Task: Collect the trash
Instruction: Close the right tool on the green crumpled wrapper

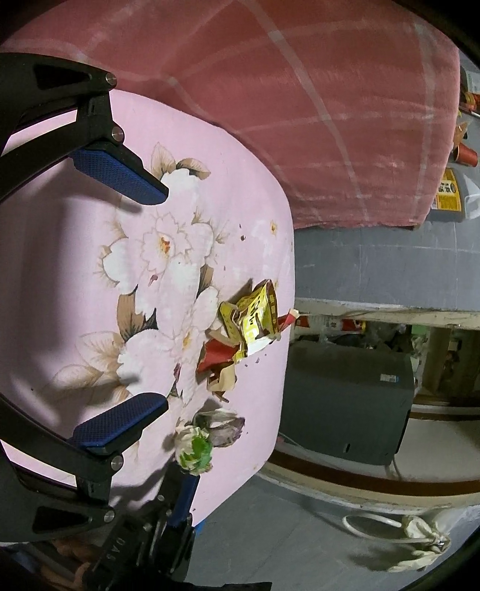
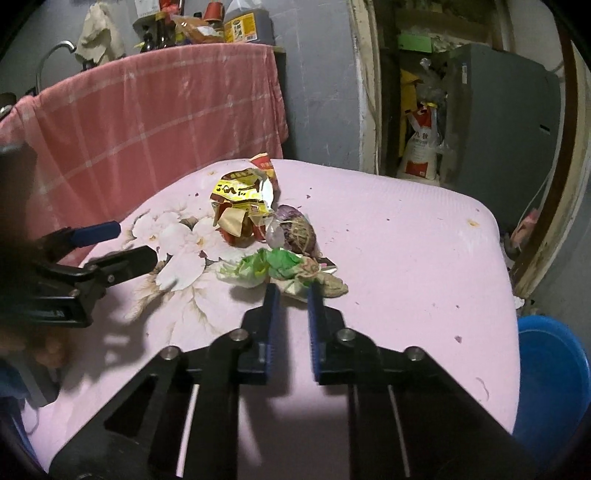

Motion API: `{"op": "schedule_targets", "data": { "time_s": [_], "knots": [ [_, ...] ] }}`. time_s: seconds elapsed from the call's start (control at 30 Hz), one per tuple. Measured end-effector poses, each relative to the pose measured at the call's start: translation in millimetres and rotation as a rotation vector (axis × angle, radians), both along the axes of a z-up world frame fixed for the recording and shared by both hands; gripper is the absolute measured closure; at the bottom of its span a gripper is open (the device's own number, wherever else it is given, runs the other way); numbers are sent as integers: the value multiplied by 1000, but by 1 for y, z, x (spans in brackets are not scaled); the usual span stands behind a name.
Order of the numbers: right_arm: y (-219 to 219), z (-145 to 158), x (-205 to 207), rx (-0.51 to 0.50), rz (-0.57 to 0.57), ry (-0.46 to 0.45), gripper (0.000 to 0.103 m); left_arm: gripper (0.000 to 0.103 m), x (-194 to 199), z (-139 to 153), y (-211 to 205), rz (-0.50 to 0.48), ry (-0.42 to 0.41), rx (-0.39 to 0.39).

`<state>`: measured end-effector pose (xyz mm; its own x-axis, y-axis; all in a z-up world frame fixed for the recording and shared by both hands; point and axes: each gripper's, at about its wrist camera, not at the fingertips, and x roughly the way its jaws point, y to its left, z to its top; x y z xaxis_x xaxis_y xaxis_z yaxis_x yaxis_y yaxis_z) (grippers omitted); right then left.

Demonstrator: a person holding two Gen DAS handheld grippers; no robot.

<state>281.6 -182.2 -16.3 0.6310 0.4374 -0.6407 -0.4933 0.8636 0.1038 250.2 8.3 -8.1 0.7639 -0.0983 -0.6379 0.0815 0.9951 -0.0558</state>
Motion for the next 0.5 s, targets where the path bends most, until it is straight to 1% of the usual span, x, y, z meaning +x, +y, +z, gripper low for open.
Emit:
{"op": "schedule_targets", "data": {
  "time_s": [0.1,0.2,0.33,0.5],
  "knots": [
    [-10,1,-1,8,-23,0,94,5,1,-1,-4,-16,7,6],
    [-20,1,1,15,-51,9,95,5,3,-2,-9,-34,20,7],
    [-33,1,2,24,-83,13,96,9,10,-4,-16,-54,37,5],
    [-45,1,2,34,-110,15,96,10,23,-3,-22,-65,48,-4]
  ]
}}
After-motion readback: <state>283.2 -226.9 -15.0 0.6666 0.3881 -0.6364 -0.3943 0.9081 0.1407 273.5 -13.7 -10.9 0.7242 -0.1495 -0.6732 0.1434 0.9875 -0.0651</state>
